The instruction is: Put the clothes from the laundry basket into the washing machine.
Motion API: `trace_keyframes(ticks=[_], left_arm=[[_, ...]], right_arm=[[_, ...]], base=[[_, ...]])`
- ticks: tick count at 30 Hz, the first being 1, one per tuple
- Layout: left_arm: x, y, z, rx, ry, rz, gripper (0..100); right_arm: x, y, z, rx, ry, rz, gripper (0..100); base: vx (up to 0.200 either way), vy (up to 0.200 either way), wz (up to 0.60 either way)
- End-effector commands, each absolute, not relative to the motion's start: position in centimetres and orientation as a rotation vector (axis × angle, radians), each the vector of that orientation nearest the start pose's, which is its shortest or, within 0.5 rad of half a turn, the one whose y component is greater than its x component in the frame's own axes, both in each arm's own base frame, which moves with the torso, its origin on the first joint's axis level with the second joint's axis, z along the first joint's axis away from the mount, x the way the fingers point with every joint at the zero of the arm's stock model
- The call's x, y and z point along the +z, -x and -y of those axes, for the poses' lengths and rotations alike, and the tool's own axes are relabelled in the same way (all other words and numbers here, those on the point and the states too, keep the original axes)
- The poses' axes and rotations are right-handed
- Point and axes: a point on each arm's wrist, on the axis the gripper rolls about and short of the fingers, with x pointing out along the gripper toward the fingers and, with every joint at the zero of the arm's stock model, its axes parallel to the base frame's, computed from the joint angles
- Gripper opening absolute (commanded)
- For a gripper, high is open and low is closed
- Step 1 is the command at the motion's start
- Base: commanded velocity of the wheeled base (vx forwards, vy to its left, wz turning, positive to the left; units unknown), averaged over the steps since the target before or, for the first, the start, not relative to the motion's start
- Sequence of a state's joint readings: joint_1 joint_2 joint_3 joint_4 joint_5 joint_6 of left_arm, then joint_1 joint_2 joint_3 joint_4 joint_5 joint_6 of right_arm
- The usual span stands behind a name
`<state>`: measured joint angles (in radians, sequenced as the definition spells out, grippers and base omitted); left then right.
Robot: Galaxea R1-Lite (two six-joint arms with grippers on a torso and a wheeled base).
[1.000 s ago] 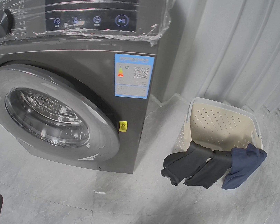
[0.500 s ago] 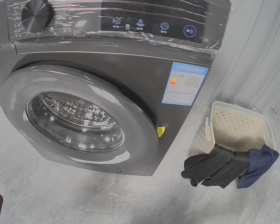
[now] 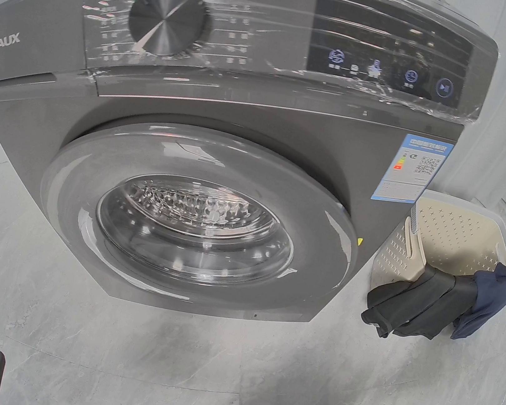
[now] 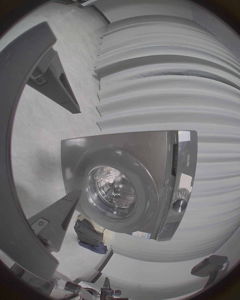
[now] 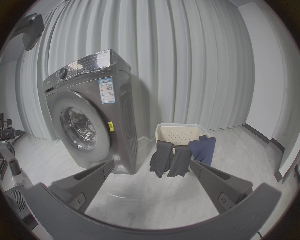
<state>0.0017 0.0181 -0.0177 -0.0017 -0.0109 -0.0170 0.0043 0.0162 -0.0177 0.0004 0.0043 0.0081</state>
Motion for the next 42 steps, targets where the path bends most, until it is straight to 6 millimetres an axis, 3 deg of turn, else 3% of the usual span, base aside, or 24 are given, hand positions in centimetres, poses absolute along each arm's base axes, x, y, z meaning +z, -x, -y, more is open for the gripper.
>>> trace_keyframes(ticks=[1, 16, 22, 42], left_arm=[[7.57, 2.26, 0.02, -0.008, 0.014, -0.002, 100], [7.57, 2.26, 0.02, -0.006, 0.014, -0.002, 100], [7.57, 2.26, 0.02, -0.005, 0.011, -0.002, 100], [7.57, 2.26, 0.02, -0.006, 0.014, -0.002, 100]], right_arm=[[7.55, 2.28, 0.0, 0.008, -0.009, 0.0, 100], [7.55, 2.28, -0.01, 0.012, -0.008, 0.0, 100], [7.55, 2.28, 0.0, 0.011, -0.009, 0.0, 100], [7.55, 2.28, 0.0, 0.011, -0.009, 0.0, 100]], base=[[0.0, 0.0, 0.0], [0.0, 0.0, 0.0], [0.0, 0.0, 0.6], [0.0, 0.0, 0.0]])
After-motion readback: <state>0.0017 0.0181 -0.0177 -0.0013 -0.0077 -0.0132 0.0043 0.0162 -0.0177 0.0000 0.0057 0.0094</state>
